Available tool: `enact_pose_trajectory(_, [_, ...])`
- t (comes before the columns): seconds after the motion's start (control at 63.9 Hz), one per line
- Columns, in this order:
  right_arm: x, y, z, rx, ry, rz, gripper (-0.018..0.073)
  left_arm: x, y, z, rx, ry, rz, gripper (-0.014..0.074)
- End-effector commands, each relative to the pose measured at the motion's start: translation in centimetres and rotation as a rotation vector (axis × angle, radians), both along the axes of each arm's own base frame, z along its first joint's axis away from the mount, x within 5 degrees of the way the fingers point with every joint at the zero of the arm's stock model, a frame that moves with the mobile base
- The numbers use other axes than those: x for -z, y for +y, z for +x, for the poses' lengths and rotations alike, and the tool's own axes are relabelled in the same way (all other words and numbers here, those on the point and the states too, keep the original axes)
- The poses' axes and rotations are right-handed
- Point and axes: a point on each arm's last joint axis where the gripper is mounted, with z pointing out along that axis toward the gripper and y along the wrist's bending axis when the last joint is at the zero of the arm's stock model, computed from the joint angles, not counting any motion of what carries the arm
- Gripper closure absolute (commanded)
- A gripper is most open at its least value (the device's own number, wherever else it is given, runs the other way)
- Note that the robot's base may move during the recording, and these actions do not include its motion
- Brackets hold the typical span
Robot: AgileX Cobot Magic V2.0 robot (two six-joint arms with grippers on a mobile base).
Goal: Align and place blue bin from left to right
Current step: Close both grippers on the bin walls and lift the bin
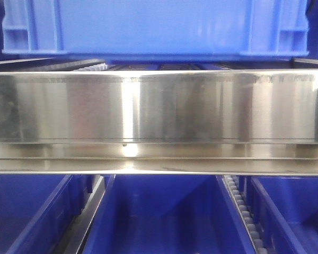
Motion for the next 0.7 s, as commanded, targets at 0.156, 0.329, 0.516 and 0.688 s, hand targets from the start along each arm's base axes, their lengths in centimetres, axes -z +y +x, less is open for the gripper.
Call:
enact_pose_trajectory(0.156, [-4.6,-0.6,-2.8,0.0,-0.178,-0.007,0.0713,-4.3,0.9,-2.9,0.006,-0.142,-0.03,0.0707])
enact_pose_trajectory(0.329, [-6.1,-0.8,-4.0,0.002,-0.233,0.002,0.0713,-6.1,1.3,-4.2,-0.009,-0.191,-0.063,0.0707])
enact_pose_trajectory(0.516, [-7.6,-0.9,-4.9,0.003,-0.281,0.009,0.0713,-7.9,1.6,-5.0,-0.009,-0.253,-0.083,0.0707])
enact_pose_trajectory(0.688, [-7.7,-0.9,-4.9,0.003,-0.286,0.009,0.0713,-8.0,1.6,-5.1,-0.008,-0.257,-0.086,0.0707])
